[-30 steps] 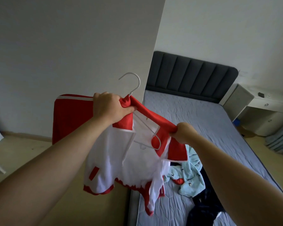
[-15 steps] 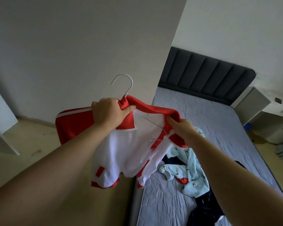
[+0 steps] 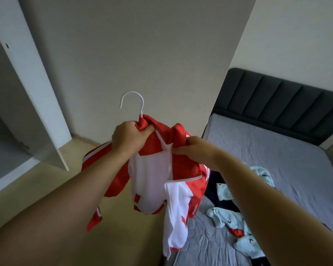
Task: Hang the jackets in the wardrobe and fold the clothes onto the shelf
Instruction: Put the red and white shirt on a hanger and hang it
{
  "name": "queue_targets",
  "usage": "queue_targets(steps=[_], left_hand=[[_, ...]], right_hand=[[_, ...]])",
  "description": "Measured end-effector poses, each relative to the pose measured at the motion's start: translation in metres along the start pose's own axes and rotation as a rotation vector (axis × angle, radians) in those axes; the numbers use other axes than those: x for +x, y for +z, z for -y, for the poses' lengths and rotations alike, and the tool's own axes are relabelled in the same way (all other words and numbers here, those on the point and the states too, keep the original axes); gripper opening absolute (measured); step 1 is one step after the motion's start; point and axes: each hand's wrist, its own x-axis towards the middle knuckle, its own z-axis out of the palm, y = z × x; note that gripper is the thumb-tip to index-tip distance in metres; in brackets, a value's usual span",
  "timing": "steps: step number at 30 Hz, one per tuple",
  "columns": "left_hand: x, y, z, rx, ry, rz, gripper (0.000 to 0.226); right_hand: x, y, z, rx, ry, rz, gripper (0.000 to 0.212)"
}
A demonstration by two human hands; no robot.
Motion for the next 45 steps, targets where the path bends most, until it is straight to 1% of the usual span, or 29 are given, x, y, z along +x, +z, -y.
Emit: queue_targets(steps=[2,3,5,6,7,10,11,13,15,17,20,22,23,25,27,29,32,34,36,40,43,45], left_hand=[[-0.009,-0.013,0.000,0.018,0.032,0.039,0.057],[-0.016,-0.017,-0.001,0.022,0.049,0.059,0.057],[-0.032,-0.024,-0.003,0.013,0.074,0.076,0.054],[-0.040,-0.028,-0.004,0.013,0.084,0.078,0.052],[-0.048,-0.031,-0.005,0.017,0.092,0.082,0.050],[-0.070,-0.042,0.000,0.022,0.093,0.124,0.042],[-0.078,-0.046,0.002,0.019,0.083,0.143,0.038],[-0.090,-0.058,0.009,0.016,0.053,0.172,0.034],[-0.100,-0.070,0.018,0.015,0.022,0.170,0.035],[-0.107,-0.086,0.029,0.007,-0.020,0.125,0.034],[-0.112,-0.113,0.051,-0.006,-0.102,-0.030,0.040],[-0.111,-0.131,0.067,0.014,-0.161,-0.089,0.041],[-0.110,-0.140,0.075,0.031,-0.179,-0.097,0.040],[-0.104,-0.154,0.089,0.062,-0.193,-0.090,0.037],[-0.095,-0.165,0.102,0.079,-0.203,-0.085,0.033],[-0.085,-0.176,0.118,0.092,-0.200,-0.086,0.036],[-0.066,-0.199,0.151,0.087,-0.188,-0.046,0.031],[-0.049,-0.217,0.179,0.068,-0.219,-0.065,0.033],[-0.028,-0.237,0.210,0.059,-0.272,-0.069,0.035],[0.011,-0.273,0.268,-0.009,-0.377,0.006,0.029],[0.036,-0.300,0.304,-0.042,-0.388,0.012,0.020],[0.051,-0.314,0.326,-0.006,-0.369,0.008,0.026]], right_hand=[[-0.011,0.011,0.000,-0.102,-0.092,-0.060,0.029],[-0.015,0.016,0.002,-0.093,-0.129,-0.119,0.026],[-0.023,0.025,0.006,0.103,-0.155,-0.210,0.021],[-0.025,0.028,0.008,0.199,-0.156,-0.223,0.017],[-0.027,0.031,0.010,0.231,-0.159,-0.204,0.014],[-0.032,0.045,0.012,-0.007,-0.234,-0.022,0.021],[-0.035,0.051,0.014,-0.043,-0.258,0.015,0.024],[-0.038,0.064,0.017,-0.023,-0.305,0.063,0.028],[-0.039,0.077,0.025,-0.028,-0.346,0.059,0.026],[-0.038,0.090,0.034,-0.056,-0.378,-0.030,0.026],[-0.037,0.104,0.047,-0.098,-0.358,-0.231,0.021],[-0.032,0.110,0.058,-0.114,-0.338,-0.270,0.024],[-0.029,0.112,0.066,-0.126,-0.338,-0.264,0.026],[-0.021,0.121,0.083,-0.167,-0.362,-0.231,0.022],[-0.012,0.137,0.103,-0.192,-0.385,-0.154,0.022],[-0.003,0.157,0.122,-0.168,-0.425,-0.065,0.026],[0.009,0.193,0.160,-0.006,-0.443,0.136,0.013],[0.018,0.221,0.189,0.156,-0.429,0.241,0.017],[0.034,0.254,0.219,0.206,-0.423,0.232,0.014],[0.080,0.320,0.268,0.032,-0.474,0.107,0.020],[0.106,0.359,0.300,-0.040,-0.526,0.115,0.017],[0.123,0.379,0.320,-0.042,-0.537,0.145,0.015]])
